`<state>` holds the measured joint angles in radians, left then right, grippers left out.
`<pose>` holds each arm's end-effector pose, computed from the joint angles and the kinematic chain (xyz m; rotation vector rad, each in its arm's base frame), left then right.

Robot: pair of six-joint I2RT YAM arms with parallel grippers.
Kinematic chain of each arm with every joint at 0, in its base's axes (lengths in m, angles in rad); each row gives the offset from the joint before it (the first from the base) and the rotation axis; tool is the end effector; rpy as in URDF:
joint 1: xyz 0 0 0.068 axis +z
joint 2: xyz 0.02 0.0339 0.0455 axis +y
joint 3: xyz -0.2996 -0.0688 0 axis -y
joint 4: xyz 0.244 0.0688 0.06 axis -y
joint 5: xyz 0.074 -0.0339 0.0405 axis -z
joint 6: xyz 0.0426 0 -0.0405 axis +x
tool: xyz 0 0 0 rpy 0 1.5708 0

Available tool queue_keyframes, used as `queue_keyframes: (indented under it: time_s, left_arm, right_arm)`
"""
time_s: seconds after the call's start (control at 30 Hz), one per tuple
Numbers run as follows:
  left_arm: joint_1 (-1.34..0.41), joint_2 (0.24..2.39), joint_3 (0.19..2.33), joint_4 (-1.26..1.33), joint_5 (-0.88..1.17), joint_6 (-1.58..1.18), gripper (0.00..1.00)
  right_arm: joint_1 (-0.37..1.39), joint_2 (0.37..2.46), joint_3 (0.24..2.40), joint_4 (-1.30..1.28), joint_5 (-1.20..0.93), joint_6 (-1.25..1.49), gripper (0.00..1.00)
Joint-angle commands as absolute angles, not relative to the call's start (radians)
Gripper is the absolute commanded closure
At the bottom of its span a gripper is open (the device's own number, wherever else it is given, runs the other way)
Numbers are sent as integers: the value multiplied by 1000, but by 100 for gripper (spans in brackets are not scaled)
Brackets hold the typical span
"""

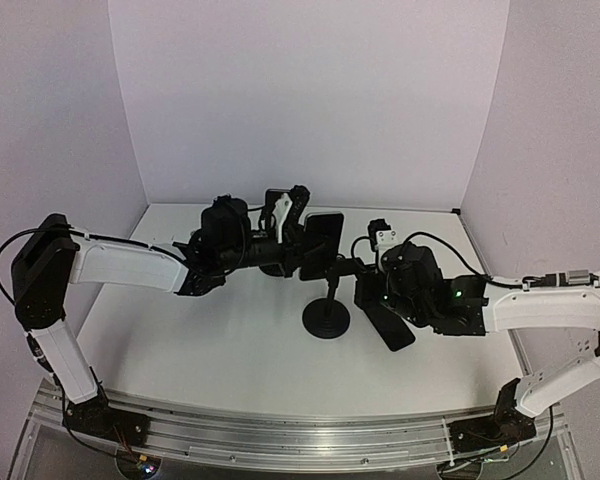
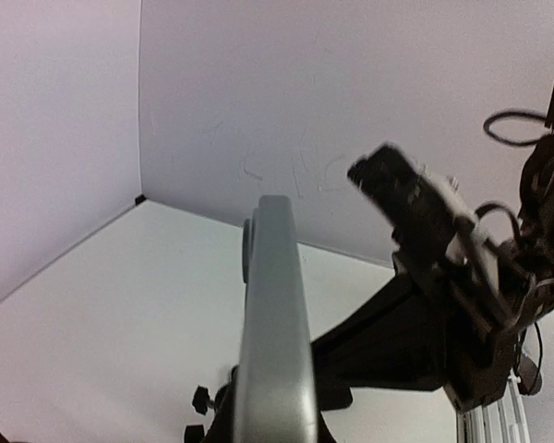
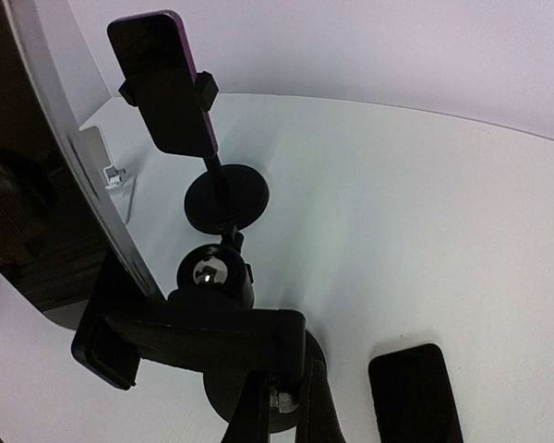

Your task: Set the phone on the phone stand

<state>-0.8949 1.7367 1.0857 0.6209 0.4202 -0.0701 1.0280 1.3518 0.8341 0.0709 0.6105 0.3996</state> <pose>0.2447 -0.3329 0.3055 0.9876 1.3938 -1.0692 0.1732 0.2399 0.2903 -0.2298 1.9335 0.3325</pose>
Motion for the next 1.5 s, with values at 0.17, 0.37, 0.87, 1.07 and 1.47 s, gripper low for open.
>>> queue_keyframes:
  time_s: [0.17,0.37,0.87,1.07,1.47]
  left_arm:
    - [-919,1736,1281,828,506,-65,100]
    - [-936,1790,1267,856,494,-140,100]
    - [-931,1899,1209,986,549,-199,100]
    - [-919,1867,1153,886,544,-115,100]
    - [-871,1847,1142,579,506,81,100]
  right_arm:
    - [1036,1367,870,81,558,391,100]
    - [1036,1368,874,94,555,383,100]
    - [1035,1333,837,123,544,392,100]
    - [1035,1301,825,124,577,383,100]
    - [951,1284,819,57,487,407,100]
